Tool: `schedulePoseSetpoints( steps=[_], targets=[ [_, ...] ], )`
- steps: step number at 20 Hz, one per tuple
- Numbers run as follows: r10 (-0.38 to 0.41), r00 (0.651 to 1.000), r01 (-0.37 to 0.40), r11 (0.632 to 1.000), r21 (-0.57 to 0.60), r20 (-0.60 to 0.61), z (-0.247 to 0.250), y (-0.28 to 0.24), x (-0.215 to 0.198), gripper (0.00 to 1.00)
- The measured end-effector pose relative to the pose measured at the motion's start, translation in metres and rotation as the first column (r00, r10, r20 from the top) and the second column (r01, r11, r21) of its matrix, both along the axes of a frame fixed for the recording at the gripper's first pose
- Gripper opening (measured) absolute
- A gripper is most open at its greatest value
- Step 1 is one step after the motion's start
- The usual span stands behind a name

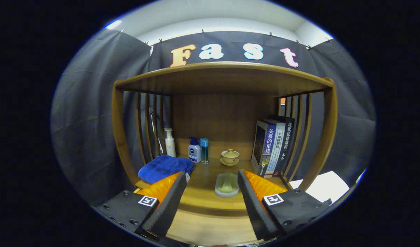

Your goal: Pull open the drawer, take out the items inside it, and place them on the countertop above the cabinet.

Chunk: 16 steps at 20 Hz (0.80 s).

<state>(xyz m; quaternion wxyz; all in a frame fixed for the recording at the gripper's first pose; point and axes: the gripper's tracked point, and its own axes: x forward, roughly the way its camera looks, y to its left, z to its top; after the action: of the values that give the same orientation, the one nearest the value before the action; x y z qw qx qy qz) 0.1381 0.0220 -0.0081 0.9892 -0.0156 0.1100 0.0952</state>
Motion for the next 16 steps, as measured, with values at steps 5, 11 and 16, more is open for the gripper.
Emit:
schedulePoseSetpoints(
  steps=[5,11,16],
  targets=[
    [0.005,1.0,-0.005,1.0,0.007,0.019,-0.029,0.004,-0.053,0.97],
    [-0.023,0.999,0.021,0.998,0.051,0.043,-0.057,0.01,-0.091,0.98],
    [-0.062,0.997,0.057,0.994,0.097,0.053,-0.098,0.008,-0.107,0.99]
  ],
)
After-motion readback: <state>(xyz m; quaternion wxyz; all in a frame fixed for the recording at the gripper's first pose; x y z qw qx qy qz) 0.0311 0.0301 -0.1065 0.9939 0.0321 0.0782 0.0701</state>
